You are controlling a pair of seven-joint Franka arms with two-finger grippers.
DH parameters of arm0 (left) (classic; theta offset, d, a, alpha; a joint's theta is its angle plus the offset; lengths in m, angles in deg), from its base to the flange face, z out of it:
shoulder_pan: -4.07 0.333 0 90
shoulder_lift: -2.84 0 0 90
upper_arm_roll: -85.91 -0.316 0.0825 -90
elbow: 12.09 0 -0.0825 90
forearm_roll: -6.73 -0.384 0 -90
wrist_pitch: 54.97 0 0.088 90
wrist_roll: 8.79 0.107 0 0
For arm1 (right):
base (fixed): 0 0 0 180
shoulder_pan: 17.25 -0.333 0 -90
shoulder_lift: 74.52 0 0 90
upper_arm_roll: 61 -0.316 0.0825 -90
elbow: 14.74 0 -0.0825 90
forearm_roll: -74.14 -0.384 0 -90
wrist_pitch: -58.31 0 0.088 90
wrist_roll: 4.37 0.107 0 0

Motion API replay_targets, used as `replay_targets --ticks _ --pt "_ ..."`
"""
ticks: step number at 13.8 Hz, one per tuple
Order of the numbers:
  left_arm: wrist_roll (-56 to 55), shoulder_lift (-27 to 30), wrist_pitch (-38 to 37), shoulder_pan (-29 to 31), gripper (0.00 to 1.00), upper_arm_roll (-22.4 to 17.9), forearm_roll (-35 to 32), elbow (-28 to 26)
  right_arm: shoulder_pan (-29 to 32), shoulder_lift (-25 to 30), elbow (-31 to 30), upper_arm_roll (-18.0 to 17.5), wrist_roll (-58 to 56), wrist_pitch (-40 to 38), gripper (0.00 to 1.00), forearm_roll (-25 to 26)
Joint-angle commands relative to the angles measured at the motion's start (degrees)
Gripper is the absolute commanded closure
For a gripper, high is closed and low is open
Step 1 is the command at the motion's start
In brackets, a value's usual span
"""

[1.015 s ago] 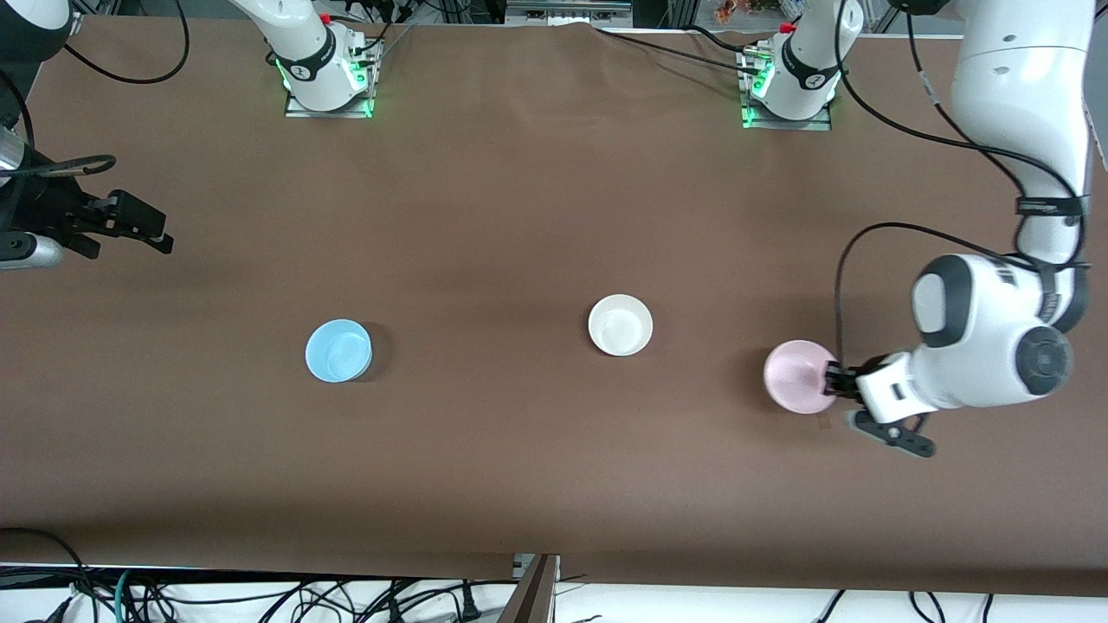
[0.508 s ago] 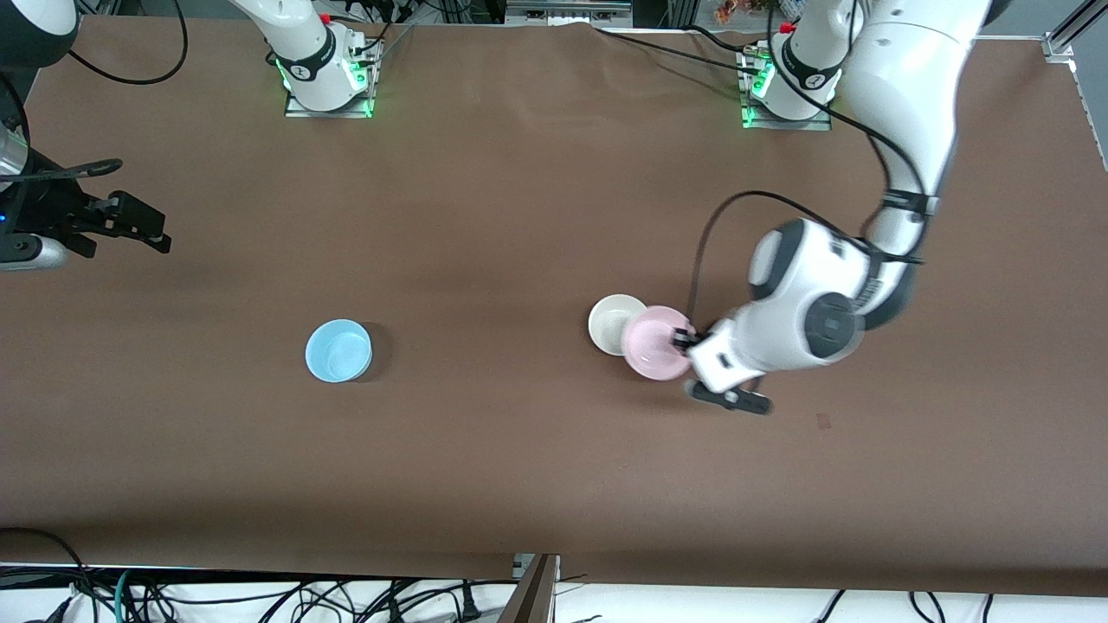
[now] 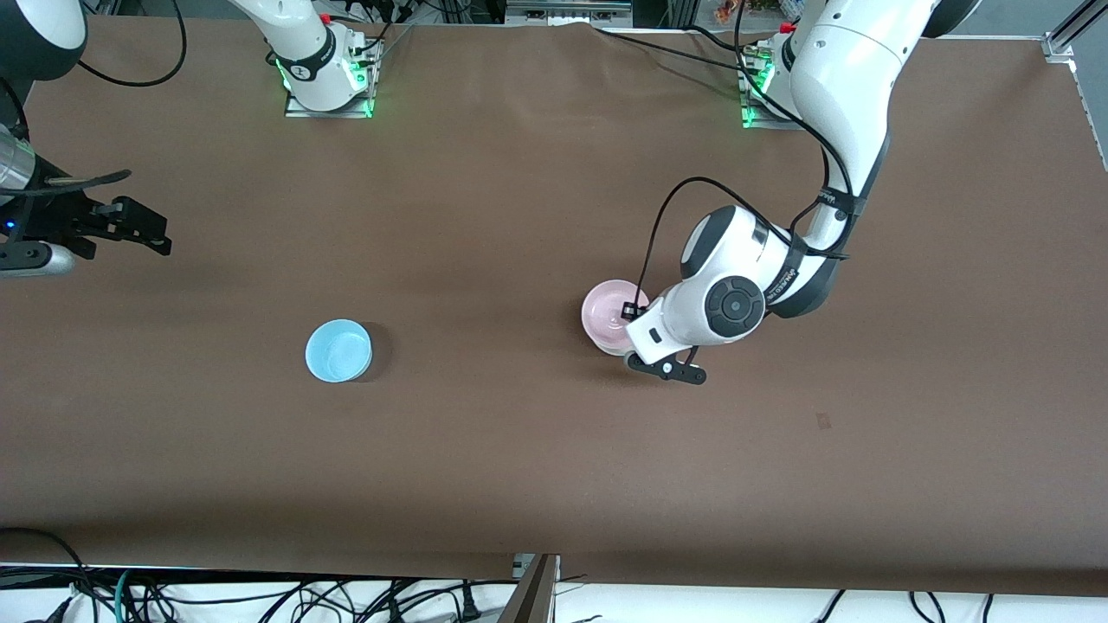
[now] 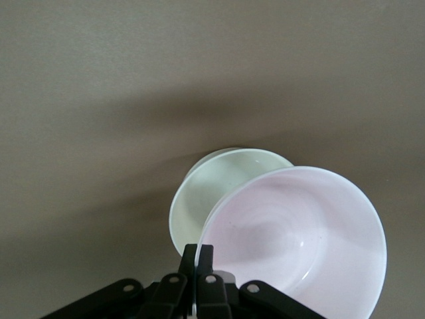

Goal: Stack pink and blue bowls on white bowl
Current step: 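Carry the pink bowl with the left gripper onto the white bowl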

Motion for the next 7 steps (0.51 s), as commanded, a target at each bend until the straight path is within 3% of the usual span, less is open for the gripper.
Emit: replay_targets --ticks 1,5,7 --pt "0.15 0.59 -0.2 -0.08 1.0 -0.26 -1.09 -0.39 -2.82 -1.81 0.12 -0.03 0.38 -0.9 0.01 3.12" --pt "0.07 -0.72 -0.2 -0.16 1.0 -0.17 -3.11 -0.39 -2.82 -2.44 0.12 0.14 0.82 -0.64 0.01 2.42" --pt "0.07 -1.43 1.2 -0.25 1.0 -0.17 -3.2 -0.3 -2.99 -5.67 0.82 0.14 1.6 0.06 0.01 2.51"
